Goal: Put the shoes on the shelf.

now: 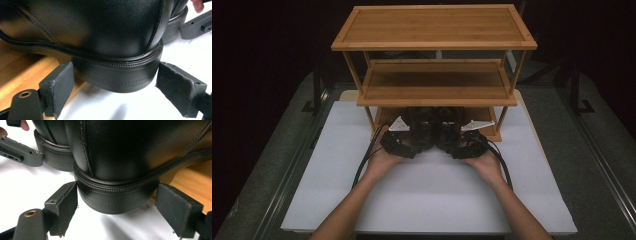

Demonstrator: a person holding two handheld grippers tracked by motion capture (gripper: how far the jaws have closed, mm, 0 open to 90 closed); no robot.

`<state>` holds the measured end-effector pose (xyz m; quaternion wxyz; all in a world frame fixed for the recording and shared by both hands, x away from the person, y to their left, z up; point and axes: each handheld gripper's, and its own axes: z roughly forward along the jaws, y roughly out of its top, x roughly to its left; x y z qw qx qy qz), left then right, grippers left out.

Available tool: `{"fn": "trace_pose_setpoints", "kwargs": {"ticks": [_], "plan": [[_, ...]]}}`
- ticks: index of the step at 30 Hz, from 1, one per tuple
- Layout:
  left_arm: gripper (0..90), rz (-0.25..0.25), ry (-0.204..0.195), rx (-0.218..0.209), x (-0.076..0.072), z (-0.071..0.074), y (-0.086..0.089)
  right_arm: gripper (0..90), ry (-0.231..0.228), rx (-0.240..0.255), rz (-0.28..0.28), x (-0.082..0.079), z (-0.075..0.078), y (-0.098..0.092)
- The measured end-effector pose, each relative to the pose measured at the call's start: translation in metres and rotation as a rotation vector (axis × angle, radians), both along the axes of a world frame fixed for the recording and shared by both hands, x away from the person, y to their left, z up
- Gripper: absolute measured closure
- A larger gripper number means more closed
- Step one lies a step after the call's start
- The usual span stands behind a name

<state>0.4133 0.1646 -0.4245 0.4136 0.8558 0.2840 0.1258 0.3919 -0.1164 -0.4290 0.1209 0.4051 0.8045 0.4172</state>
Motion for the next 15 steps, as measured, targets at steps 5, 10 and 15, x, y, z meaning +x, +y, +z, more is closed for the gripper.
{"fn": "trace_pose_setpoints", "kwargs": {"ticks": [5, 10, 15], "plan": [[14.8, 0.014, 0.003, 0.007, 0.011, -0.006, -0.002, 18.4, -0.02, -0.017, -0.018, 0.01, -0.003, 0.003], [14.8, 0.023, -0.003, 0.024, 0.019, -0.008, -0.004, 18.4, -0.031, -0.032, -0.025, 0.018, -0.005, 0.004], [14.8, 0.024, -0.016, 0.038, 0.03, -0.009, -0.006, 18.4, -0.039, -0.036, -0.039, 0.028, -0.007, 0.005]]}}
